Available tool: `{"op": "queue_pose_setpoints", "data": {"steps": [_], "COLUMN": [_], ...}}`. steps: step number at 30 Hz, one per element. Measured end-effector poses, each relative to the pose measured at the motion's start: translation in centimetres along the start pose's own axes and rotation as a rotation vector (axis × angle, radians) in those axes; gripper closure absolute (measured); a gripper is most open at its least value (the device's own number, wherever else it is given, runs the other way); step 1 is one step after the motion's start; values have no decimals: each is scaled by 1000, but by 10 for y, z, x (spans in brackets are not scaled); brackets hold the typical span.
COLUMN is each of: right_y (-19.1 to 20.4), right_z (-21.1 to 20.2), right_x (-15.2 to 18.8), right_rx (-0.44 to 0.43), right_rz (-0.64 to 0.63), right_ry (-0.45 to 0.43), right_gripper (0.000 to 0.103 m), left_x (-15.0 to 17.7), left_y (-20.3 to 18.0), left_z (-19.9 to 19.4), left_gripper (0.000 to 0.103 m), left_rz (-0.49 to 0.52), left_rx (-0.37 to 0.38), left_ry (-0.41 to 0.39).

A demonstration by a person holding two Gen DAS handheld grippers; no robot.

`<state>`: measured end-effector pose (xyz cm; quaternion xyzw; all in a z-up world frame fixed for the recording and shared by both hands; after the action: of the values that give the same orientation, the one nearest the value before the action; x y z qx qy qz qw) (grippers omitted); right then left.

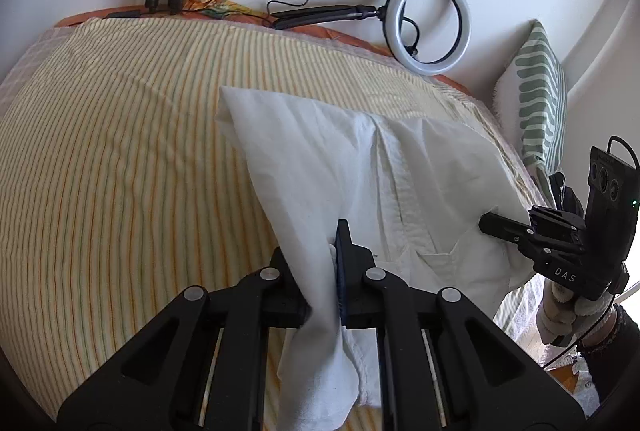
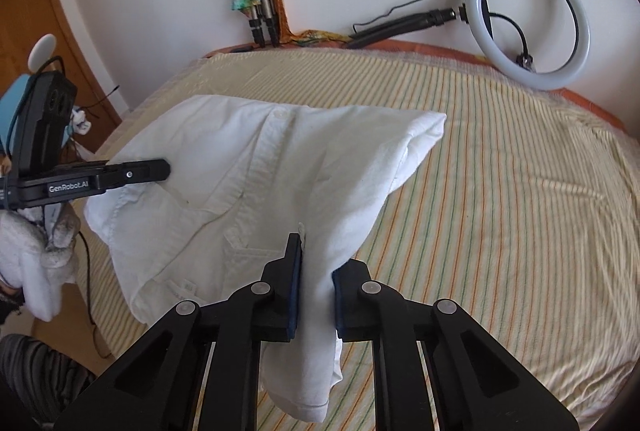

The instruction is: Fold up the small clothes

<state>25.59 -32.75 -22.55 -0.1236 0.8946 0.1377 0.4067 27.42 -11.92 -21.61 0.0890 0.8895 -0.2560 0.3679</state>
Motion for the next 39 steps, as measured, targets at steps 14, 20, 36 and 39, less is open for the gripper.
{"op": "queue_pose_setpoints", "data": {"steps": [14, 20, 36, 39], "right_y": [-55, -104, -235, -257], "right_z": [-48, -66, -59, -51], "right_x": [-33, -52, -83, -92], "right_rx": [106, 201, 399, 414], "right_rz": [-48, -66, -81, -58], "right_ry": [-83, -112, -185, -201], "right_gripper": [92, 92, 93, 93], "left_x": [-33, -57, -115, -122], "left_y": [-77, -128, -226, -236], "left_z": [43, 84, 192, 215], "left_gripper": [94, 94, 94, 94], "left_rz": [51, 83, 146, 160], "left_rx": [104, 155, 185, 168], "left_ry": [5, -12, -77, -86]}}
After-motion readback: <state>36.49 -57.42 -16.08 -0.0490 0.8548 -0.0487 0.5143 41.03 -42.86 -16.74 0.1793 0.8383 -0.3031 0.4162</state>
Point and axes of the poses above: each gripper's, at about its wrist camera, not at the fingertips, and z roughly the way its jaws point, y to its left, x to its underside, the point moved 6 cm from there along z, roughly the way its jaws point, and after that the axes turned 12 degrees about -y, right-handed, at the moved point
